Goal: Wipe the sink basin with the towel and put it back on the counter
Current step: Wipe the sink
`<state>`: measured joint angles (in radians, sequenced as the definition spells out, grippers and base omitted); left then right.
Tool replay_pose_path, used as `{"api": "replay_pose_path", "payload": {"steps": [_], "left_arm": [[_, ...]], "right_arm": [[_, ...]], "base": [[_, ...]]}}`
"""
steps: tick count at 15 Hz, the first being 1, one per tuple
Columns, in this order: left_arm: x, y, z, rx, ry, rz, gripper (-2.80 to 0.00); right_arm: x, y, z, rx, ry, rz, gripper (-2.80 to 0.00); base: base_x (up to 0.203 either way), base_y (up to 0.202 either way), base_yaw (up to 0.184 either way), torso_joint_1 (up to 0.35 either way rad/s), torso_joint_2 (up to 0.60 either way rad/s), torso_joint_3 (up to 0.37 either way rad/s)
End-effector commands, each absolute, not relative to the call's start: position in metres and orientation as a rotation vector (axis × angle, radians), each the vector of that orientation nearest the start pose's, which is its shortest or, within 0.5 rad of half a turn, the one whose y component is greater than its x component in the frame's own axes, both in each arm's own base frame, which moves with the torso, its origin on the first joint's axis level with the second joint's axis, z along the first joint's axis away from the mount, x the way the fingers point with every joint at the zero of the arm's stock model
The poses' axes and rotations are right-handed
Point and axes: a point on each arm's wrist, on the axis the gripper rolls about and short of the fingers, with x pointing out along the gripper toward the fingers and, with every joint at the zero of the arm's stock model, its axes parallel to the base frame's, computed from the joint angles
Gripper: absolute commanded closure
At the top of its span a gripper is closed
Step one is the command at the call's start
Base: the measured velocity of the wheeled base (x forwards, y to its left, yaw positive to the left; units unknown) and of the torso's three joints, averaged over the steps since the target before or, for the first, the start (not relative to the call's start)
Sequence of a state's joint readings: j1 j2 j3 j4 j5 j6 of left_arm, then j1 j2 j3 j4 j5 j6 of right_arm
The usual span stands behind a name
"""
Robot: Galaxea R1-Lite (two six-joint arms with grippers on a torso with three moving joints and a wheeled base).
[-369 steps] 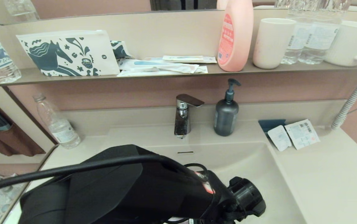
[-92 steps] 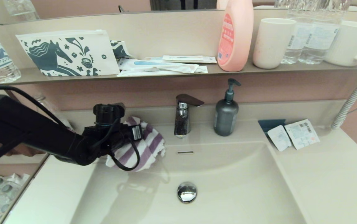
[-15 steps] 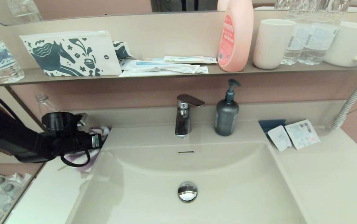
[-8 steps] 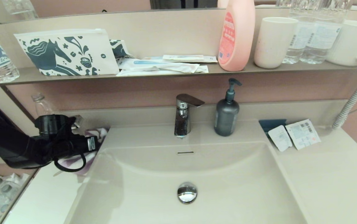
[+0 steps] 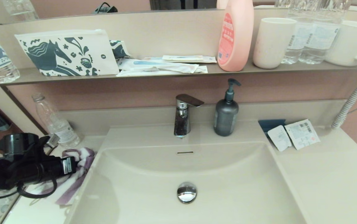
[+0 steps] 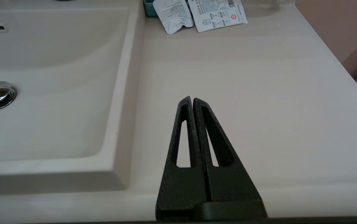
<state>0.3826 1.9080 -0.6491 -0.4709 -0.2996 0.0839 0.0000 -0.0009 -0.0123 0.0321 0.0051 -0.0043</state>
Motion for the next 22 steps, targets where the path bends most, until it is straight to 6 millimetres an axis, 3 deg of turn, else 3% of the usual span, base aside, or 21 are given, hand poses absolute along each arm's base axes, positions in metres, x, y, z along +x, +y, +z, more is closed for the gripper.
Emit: {"api": "replay_pose_path", "payload": {"steps": [1,5,8,10,17,22], "left_arm": [[0.258,0.113,0.076,-0.165,0.731,0.091,0.0],[0.226,0.125,0.081,-0.177,0.807,0.145,0.0],[0.227,0.126,0.079,-0.18,0.811,0.144,0.0],[0.239,0.125,0.076,-0.172,0.812,0.12,0.0],[0.309,0.149,0.069,-0.129,0.758,0.093,0.0],[0.306,0.148,0.068,-0.131,0.765,0.097,0.0]], "right_arm": [[-0.024,0.0,0.076,-0.005,0.02,0.005,0.0],[-0.024,0.0,0.076,-0.005,0.02,0.005,0.0],[-0.024,0.0,0.076,-0.005,0.02,0.005,0.0],[-0.024,0.0,0.076,-0.005,0.02,0.005,0.0],[-0.024,0.0,0.076,-0.005,0.02,0.006,0.0],[-0.024,0.0,0.076,-0.005,0.02,0.005,0.0]], "base": [[0.0,0.0,0.0,0.0,0.0,0.0],[0.0,0.0,0.0,0.0,0.0,0.0],[0.0,0.0,0.0,0.0,0.0,0.0],[0.0,0.0,0.0,0.0,0.0,0.0],[0.0,0.0,0.0,0.0,0.0,0.0],[0.0,0.0,0.0,0.0,0.0,0.0]]}}
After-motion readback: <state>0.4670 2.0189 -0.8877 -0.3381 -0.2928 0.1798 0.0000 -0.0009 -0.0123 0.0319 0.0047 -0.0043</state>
